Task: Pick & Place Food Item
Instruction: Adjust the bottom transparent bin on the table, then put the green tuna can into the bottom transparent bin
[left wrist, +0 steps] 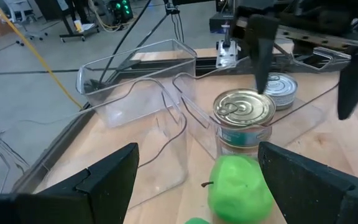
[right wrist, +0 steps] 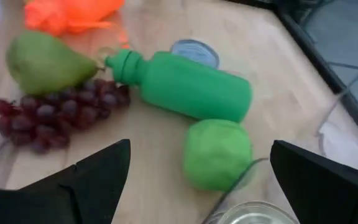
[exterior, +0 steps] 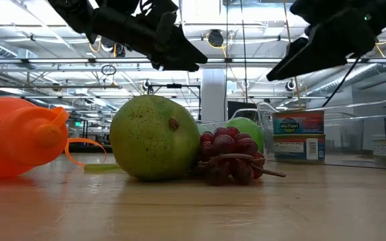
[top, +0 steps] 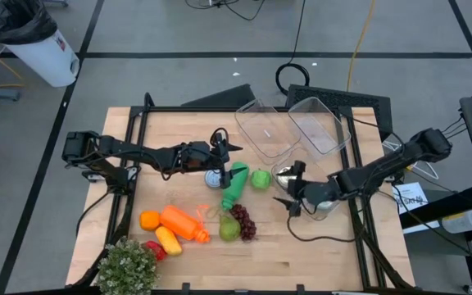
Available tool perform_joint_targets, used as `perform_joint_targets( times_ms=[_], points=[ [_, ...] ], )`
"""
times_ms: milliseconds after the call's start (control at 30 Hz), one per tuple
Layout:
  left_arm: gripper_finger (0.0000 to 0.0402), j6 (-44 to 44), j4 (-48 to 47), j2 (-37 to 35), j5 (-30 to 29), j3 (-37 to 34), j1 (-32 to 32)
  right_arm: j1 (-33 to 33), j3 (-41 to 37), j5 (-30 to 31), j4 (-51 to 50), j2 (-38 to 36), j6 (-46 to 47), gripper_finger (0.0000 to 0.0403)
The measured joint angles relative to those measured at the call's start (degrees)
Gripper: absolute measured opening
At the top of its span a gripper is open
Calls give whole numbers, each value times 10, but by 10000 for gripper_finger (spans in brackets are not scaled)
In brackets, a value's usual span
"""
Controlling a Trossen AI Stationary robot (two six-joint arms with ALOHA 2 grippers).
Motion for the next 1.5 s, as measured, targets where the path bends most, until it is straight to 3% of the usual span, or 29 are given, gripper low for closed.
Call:
perform_joint_targets(
  times_ms=[167, 400, 667, 1000, 1300, 1500],
  points=[
    [335, 0, 0, 0, 0, 0, 0, -5, 0, 92, -31, 38, -47, 368],
    [335, 0, 0, 0, 0, 0, 0, -23, 0, 92, -30, 54, -66, 368],
    [335, 0, -1, 0, 0, 0, 0, -29, 0, 147, -66, 54, -72, 368],
    [335, 0, -6, 0, 0, 0, 0, -26, -1, 161, -52, 50, -92, 368],
    [335, -88, -141, 0, 0, 0, 0, 6, -1, 162, 2, -12, -118, 368],
    [335, -235, -323, 0, -2, 0, 0, 6, -1, 162, 39, -66, -187, 368]
  ],
)
